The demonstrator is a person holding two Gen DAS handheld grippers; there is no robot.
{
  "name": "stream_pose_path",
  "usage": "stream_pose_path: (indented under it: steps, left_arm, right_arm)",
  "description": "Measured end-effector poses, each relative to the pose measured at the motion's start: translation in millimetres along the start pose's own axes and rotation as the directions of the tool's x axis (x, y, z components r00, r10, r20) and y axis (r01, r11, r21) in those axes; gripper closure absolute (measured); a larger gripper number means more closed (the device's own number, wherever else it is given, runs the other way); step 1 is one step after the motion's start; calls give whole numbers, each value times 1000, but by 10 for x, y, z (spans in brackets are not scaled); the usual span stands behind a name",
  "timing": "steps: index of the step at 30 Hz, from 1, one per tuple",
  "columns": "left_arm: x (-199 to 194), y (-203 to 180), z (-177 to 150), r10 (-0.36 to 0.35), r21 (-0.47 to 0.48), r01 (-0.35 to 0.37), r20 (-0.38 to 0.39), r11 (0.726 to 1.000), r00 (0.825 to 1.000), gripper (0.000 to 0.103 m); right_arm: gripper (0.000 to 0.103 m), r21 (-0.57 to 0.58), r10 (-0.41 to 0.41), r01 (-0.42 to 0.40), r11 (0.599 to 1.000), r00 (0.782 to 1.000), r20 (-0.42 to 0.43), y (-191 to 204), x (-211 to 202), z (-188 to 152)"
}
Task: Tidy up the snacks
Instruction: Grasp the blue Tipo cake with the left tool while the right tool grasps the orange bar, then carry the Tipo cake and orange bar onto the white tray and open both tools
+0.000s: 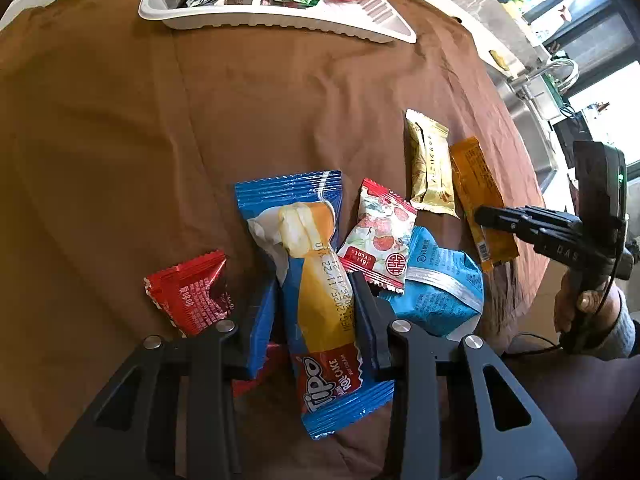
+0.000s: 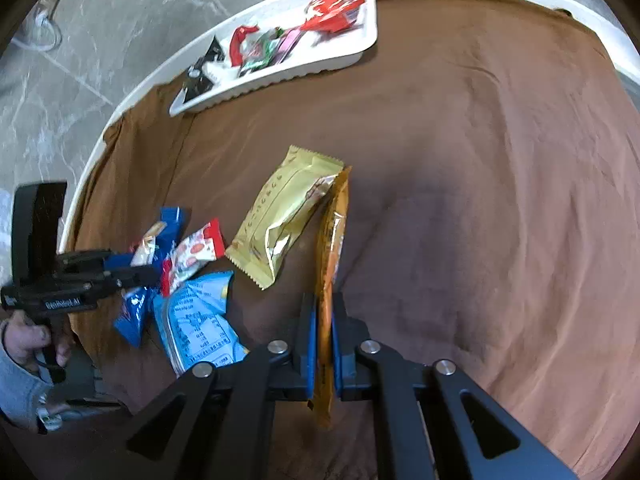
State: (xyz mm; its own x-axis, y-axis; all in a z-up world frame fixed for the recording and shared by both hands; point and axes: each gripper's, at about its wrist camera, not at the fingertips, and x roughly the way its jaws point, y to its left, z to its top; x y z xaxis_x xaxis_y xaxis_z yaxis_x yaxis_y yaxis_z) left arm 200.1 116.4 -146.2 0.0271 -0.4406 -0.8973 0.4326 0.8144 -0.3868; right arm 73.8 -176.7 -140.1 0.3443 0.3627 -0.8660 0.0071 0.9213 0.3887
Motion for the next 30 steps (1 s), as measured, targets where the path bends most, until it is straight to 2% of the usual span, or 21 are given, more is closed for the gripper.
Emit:
stream_pose_path:
  steps: [8,15,22,30]
  left_arm:
    - [-127,170,-4,-62,-51,64,31,997,998,73]
    - [-290,257,-10,-144,-102,151,76,983,987,73]
    - [-443,281,112,-227,-127,243,130,962,965,73]
    - [-600,304,344,-262,-130,286,178,949,949,73]
  right_arm:
    - [95,74,86,-86,994,996,7,-80,-70,28]
    - [95,156,182,-183,971,983,19,-181,-110,108]
    - [95,237,292,-296,925,955,50,-254,-166,223]
    - [95,290,401,-413,863,910,101,-288,-218,449]
